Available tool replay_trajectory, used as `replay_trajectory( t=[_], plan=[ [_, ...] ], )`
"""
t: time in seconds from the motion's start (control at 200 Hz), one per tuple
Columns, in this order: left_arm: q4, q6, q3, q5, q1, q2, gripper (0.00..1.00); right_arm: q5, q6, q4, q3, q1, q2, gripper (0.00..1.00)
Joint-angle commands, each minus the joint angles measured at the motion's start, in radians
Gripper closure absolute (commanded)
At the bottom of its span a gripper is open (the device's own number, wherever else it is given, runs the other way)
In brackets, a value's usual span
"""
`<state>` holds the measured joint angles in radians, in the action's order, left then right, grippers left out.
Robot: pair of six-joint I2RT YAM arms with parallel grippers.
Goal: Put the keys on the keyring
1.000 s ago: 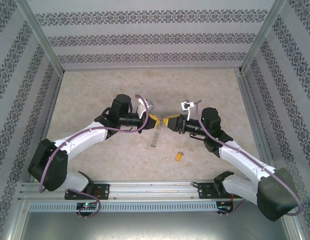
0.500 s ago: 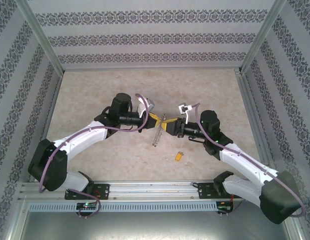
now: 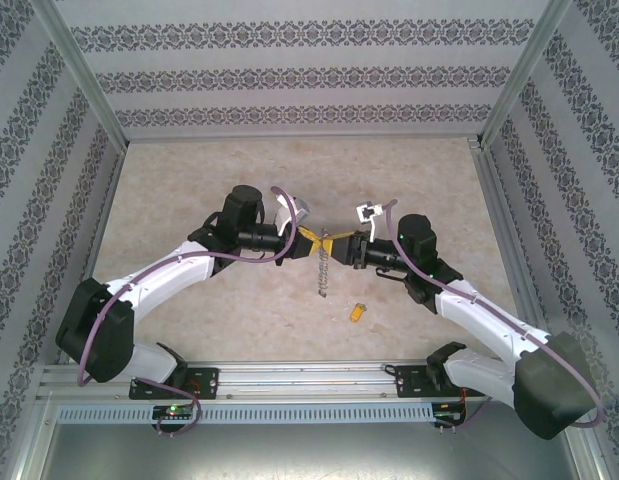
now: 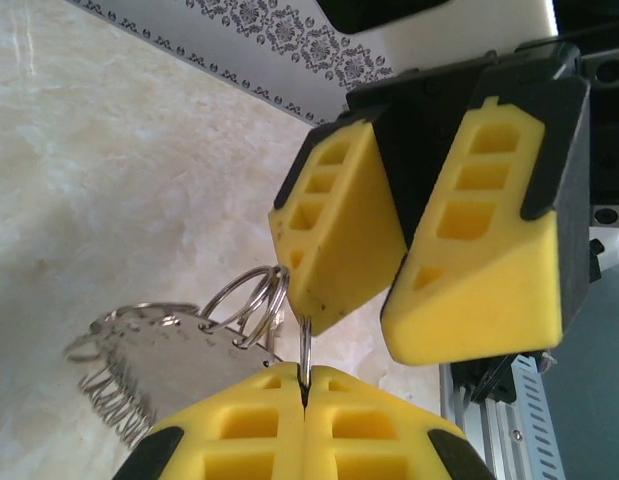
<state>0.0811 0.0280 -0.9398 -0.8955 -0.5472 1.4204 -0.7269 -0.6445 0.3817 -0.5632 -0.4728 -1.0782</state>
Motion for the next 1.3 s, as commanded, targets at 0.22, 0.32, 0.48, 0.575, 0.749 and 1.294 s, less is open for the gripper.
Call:
replay_trajectory(
  t=[0.22,0.32,0.48,0.575,0.749,1.294],
  plan=[
    [0.029,0.024,-0.034,-0.079,0.011,0.000,1.00,-0.036,0.020,0.026,-0.046,0.011,-0.023,0.67],
    [0.035,0.031,-0.037,-0.084,0.012,0.003,1.00,-0.052,0.031,0.018,-0.045,0.011,-0.022,0.67],
    [0.038,0.034,-0.043,-0.086,0.012,0.012,1.00,-0.073,0.040,0.011,-0.040,0.016,-0.016,0.67],
    [0.033,0.034,-0.046,-0.086,0.012,0.017,1.00,-0.097,0.044,0.009,-0.038,0.017,-0.015,0.69],
    [0.031,0.037,-0.051,-0.086,0.012,0.024,1.00,-0.129,0.050,0.004,-0.040,0.018,-0.017,0.74],
    [0.020,0.044,-0.068,-0.088,0.011,0.035,1.00,-0.117,0.068,-0.006,-0.056,0.017,-0.036,1.00]
  ],
)
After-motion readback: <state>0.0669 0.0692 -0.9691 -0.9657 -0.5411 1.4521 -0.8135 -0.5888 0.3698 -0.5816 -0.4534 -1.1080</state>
